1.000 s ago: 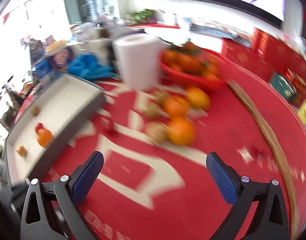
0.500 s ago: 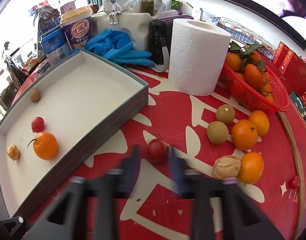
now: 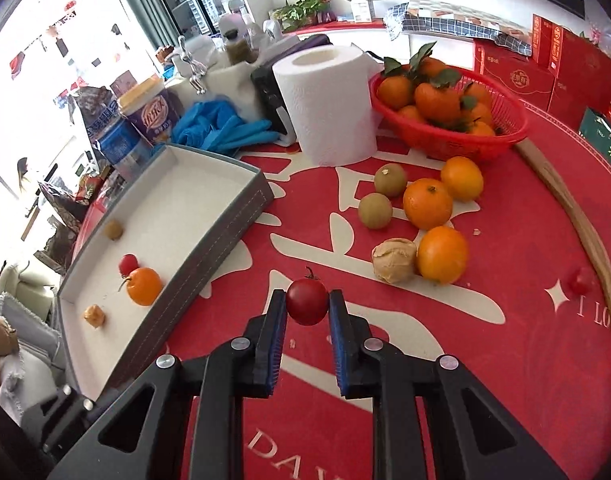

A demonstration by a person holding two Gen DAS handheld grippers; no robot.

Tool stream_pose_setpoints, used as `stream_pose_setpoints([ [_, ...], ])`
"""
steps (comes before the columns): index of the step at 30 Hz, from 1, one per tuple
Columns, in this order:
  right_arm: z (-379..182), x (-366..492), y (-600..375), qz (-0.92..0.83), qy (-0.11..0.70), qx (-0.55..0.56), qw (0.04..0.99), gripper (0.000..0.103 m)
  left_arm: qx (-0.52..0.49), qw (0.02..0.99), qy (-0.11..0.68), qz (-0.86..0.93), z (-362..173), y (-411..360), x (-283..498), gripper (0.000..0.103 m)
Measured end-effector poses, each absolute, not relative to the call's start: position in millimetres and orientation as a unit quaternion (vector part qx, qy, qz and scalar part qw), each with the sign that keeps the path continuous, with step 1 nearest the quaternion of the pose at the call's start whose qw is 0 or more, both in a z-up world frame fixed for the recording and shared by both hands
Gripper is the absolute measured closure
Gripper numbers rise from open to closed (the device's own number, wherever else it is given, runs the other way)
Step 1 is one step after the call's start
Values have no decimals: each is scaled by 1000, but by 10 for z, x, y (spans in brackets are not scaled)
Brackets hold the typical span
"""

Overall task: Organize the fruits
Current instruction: 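Carry the husk fruit and tomato into the white tray and open both tools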

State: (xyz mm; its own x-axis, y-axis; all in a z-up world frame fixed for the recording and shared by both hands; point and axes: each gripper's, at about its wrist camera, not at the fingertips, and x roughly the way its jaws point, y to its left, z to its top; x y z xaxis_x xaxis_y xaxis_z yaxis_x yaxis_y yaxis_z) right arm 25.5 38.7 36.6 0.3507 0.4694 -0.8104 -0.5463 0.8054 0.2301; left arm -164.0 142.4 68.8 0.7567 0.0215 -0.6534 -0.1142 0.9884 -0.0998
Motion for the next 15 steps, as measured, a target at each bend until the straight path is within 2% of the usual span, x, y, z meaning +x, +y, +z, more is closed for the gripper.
stream_pose_setpoints([
  [15, 561, -36, 1040, 355, 459, -73, 811, 81, -103, 926, 326, 162, 830, 2444, -1869, 75],
])
